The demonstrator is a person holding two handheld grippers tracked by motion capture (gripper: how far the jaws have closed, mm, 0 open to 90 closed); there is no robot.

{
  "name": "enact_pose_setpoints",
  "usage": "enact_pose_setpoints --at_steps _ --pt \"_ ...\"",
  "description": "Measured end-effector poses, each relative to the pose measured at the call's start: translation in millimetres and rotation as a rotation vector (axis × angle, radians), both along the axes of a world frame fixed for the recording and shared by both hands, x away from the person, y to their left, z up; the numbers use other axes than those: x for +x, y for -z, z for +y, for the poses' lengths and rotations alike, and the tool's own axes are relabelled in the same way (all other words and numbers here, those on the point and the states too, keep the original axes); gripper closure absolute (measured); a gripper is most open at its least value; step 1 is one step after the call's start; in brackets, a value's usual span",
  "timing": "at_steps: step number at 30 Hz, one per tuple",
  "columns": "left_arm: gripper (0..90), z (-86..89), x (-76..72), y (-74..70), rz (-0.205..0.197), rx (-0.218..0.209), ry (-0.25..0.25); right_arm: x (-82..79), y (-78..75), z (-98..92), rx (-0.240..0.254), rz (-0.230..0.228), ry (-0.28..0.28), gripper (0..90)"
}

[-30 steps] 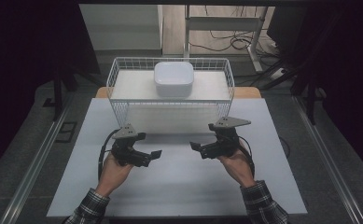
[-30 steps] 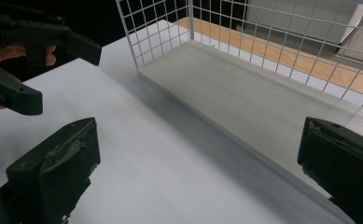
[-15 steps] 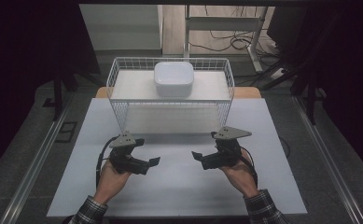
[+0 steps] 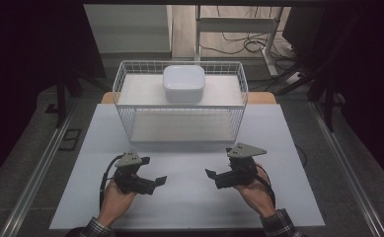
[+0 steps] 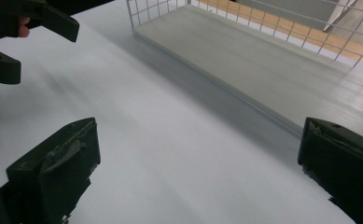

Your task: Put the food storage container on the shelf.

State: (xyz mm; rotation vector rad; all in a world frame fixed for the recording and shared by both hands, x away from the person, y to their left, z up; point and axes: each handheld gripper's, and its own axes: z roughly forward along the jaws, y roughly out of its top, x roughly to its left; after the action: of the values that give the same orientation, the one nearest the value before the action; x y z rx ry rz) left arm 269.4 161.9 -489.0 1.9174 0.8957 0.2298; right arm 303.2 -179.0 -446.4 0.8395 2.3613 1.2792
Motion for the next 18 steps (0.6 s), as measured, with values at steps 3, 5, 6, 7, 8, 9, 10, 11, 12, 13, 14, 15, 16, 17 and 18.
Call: enact_pose_setpoints --at_steps 3,5,6,7,8,9,10,11,12,13,14,15,16,17,18 --pt "3.3 0.3 -2.2 1.7 -0.001 0.007 -0.002 -2.8 1.9 -0.4 -0.015 0.001 0.009 0.0" --pt "3.3 1.5 -5.2 3.9 0.000 0.015 -0.008 -7.1 4.8 -1.8 -0.039 -0.005 0.017 0.0" --pt "3.3 1.5 -5.2 3.9 0.000 0.015 -0.008 -8.2 5.8 -2.7 -0.039 -0.002 0.019 0.0" --pt "3.4 2.4 -6.0 4.7 0.002 0.020 -0.006 -9.1 6.7 -3.6 -0.038 0.002 0.021 0.0" --pt "3.4 2.9 -6.8 5.6 0.003 0.019 -0.008 -9.1 6.7 -3.6 -0.038 0.002 0.021 0.0" --pt "3.4 3.8 -7.6 6.5 0.006 0.023 -0.005 -9.9 7.6 -4.7 -0.039 0.006 0.025 0.0" --pt "3.3 5.3 -9.1 8.4 0.010 0.030 -0.009 -11.6 9.0 -7.0 -0.040 0.010 0.033 0.0" --pt "3.4 5.3 -9.1 8.4 0.010 0.030 -0.009 -11.6 9.0 -7.0 -0.040 0.010 0.033 0.0" --pt "3.4 6.3 -9.8 9.3 0.011 0.035 -0.011 -12.9 10.2 -10.1 -0.040 0.014 0.040 0.0" --pt "3.4 7.2 -10.6 10.1 0.013 0.036 -0.015 -12.9 10.2 -10.1 -0.040 0.014 0.040 0.0" --pt "3.4 10.0 -12.2 11.1 0.015 0.043 -0.020 -14.1 11.4 -13.5 -0.038 0.016 0.046 0.0" --pt "3.4 10.0 -12.2 11.1 0.015 0.043 -0.020 -14.1 11.4 -13.5 -0.038 0.016 0.046 0.0" --pt "3.4 12.8 -14.3 11.5 0.018 0.044 -0.030 -15.1 12.7 -17.6 -0.032 0.021 0.049 0.0" --pt "3.4 12.8 -14.3 11.5 0.018 0.044 -0.030 -15.1 12.7 -17.6 -0.032 0.021 0.049 0.0" --pt "3.5 16.6 -16.4 11.3 0.019 0.047 -0.038 -16.4 13.8 -22.5 -0.027 0.024 0.052 0.0"
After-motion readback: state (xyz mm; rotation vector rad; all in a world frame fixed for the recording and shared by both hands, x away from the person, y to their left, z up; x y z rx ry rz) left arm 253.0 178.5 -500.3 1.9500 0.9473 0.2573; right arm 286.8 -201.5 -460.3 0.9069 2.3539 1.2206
